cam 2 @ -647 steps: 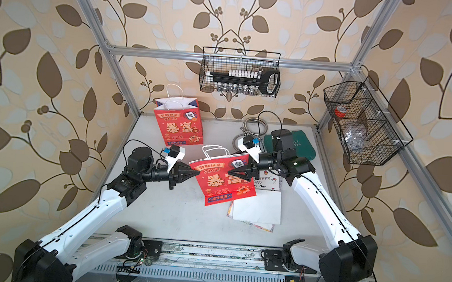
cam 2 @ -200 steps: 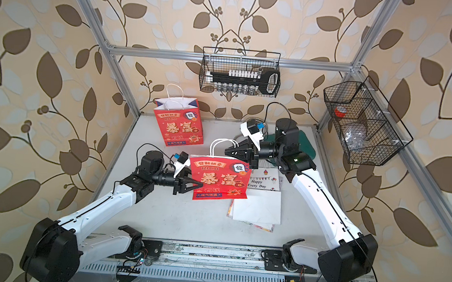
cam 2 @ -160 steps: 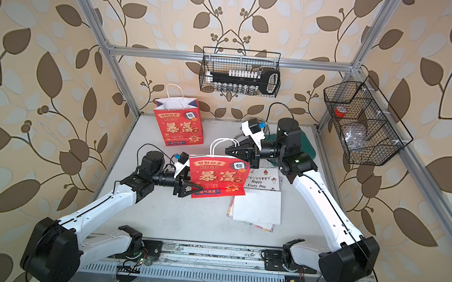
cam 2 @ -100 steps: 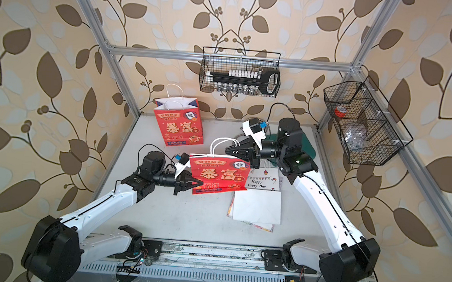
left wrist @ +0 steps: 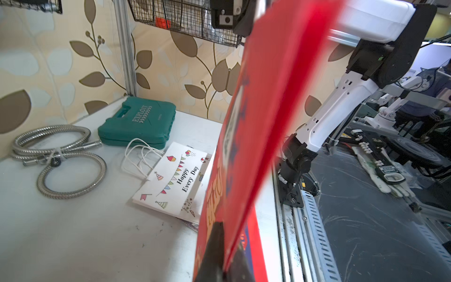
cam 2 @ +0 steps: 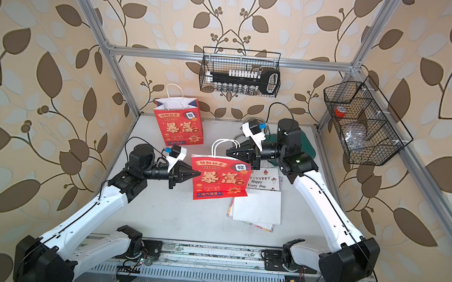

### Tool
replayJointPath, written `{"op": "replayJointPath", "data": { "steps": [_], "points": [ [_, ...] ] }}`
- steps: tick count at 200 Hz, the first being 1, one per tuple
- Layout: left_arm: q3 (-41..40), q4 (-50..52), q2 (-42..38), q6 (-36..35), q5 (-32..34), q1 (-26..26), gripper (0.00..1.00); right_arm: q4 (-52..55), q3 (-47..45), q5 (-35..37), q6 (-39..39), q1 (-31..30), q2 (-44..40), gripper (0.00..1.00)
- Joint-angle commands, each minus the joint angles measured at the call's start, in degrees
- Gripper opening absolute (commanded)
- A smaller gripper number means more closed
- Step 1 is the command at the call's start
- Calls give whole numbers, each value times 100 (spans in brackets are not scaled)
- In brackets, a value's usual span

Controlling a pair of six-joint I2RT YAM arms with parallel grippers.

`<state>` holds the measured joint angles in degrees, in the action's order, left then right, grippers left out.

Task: Put away the paper bag
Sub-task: Press the paper bag.

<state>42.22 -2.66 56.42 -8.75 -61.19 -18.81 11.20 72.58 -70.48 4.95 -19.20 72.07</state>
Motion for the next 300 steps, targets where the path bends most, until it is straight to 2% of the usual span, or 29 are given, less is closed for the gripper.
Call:
{"op": "replayJointPath", "data": {
  "steps": [1,7,11,15,19,26,34,45,51,60,76,91,112,116,123,126,138,147,163,172,192,202,206,215,222,234,245,294,300],
  "points": [
    [253,37,9,-12,-161,-53,3,110,-89,-113,76,3,6,0],
    [275,26,2,2,-145,-53,13,111,-87,-108,76,4,8,0],
    [294,8,-4,20,-124,-57,27,121,-86,-113,84,2,8,0],
    [317,-16,-13,57,-82,-54,49,126,-92,-112,85,4,4,0],
    [326,-63,-32,111,-39,-53,63,128,-87,-108,85,4,5,0],
    [331,-173,-71,196,29,-53,73,141,-91,-117,89,4,6,0],
    [323,-297,-123,254,56,-61,76,148,-86,-122,94,-2,1,0],
    [339,-414,-166,307,51,-62,73,180,-93,-124,108,4,17,0],
    [398,-419,-170,310,10,-61,66,201,-87,-122,128,-2,26,0],
    [490,-399,-154,334,-73,-62,52,228,-86,-126,144,0,34,0],
    [629,-395,-128,378,-207,-62,21,271,-86,-140,171,0,44,0],
    [725,-368,-123,391,-291,-62,0,286,-85,-145,182,-7,38,0],
    [796,-367,-148,410,-302,-62,2,287,-77,-149,182,-22,52,0],
    [800,-374,-157,413,-291,-62,11,286,-76,-144,182,-22,49,0],
    [819,-372,-165,431,-236,-62,40,286,-76,-146,182,-25,41,0],
    [825,-380,-169,452,-208,-62,48,293,-75,-144,182,-30,40,0],
    [837,-438,-199,505,-142,-62,68,295,-72,-142,182,-35,43,0],
    [833,-597,-219,612,-77,-62,71,310,-65,-155,190,-43,46,0],
    [859,-709,-220,690,-101,-70,63,342,-51,-167,216,-69,61,0],
    [898,-694,-203,692,-127,-70,52,356,-47,-166,230,-81,65,0],
    [937,-525,-159,595,-213,-70,17,357,-16,-178,234,-92,76,0],
    [939,-327,-158,454,-231,-70,3,348,12,-188,227,-91,69,0],
    [931,-245,-158,406,-235,-70,0,343,18,-191,226,-88,63,0],
    [898,-113,-173,344,-214,-70,0,332,44,-195,217,-89,51,0],
    [840,-76,-183,329,-202,-70,13,330,75,-195,210,-89,48,0],
    [718,-26,-210,360,-139,-70,69,326,112,-226,195,-93,30,0],
    [546,-70,-244,439,-46,-70,97,259,133,-254,133,-91,11,0],
    [-50,-446,-26,593,-133,-70,99,106,167,-275,6,-144,-20,0],
    [-80,-470,27,586,-197,-70,96,94,164,-267,-2,-150,-26,0]
  ]
}}
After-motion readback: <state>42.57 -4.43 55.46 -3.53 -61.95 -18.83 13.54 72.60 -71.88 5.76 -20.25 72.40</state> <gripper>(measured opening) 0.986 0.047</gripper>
